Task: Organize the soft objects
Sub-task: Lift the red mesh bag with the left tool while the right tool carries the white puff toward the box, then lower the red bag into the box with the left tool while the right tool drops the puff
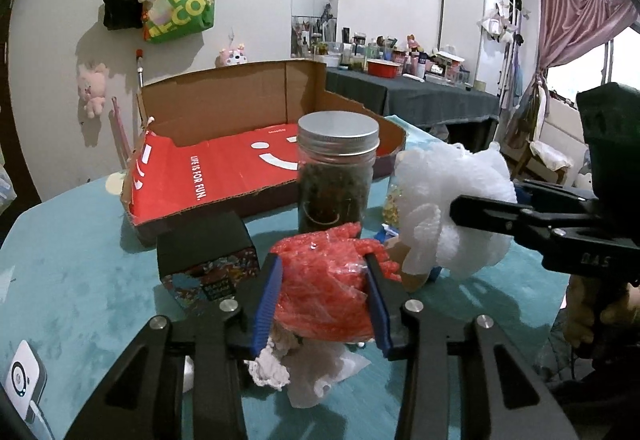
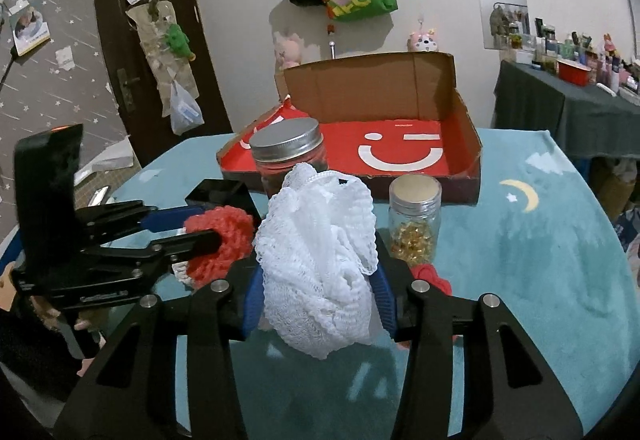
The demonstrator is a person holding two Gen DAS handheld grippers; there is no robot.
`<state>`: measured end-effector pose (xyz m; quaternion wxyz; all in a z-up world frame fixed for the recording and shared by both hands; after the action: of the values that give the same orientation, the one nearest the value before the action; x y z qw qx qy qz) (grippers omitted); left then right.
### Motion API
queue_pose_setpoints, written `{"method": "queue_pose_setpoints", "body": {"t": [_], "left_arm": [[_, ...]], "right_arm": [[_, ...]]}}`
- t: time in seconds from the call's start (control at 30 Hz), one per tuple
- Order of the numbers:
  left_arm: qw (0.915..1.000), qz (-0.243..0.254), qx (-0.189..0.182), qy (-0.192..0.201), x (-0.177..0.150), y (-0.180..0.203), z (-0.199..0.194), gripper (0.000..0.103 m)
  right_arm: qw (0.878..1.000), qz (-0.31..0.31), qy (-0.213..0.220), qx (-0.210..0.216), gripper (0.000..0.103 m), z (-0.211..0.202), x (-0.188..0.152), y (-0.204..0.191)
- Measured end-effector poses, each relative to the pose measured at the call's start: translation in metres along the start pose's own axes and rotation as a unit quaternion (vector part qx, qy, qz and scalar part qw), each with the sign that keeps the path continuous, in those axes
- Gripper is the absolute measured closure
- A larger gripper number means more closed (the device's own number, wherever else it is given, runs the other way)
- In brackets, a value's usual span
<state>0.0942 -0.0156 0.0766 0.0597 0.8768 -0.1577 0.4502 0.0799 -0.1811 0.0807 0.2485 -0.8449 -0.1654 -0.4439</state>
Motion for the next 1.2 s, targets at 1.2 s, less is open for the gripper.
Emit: {"method": "queue_pose_setpoints", "body": {"t": [1.2], "left_arm": [[0.997,0.063,0.026,-0.038,0.171,-0.073,0.115,0.063]], "right_arm": [[0.997,-0.045,-0.066,-0.018,0.059,0.123,0.191,0.074]]}}
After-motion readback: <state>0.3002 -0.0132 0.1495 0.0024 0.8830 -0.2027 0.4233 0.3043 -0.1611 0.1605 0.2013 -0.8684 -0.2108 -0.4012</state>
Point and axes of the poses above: each gripper's, at about its wrist camera, not at the fingertips, and z roughly the way its jaws point, y to its right, x to its top, the point moved 2 cm from there along z, roughly the way its jaws point, and after that the axes turned 7 degrees about x, right-handed, at the moved point
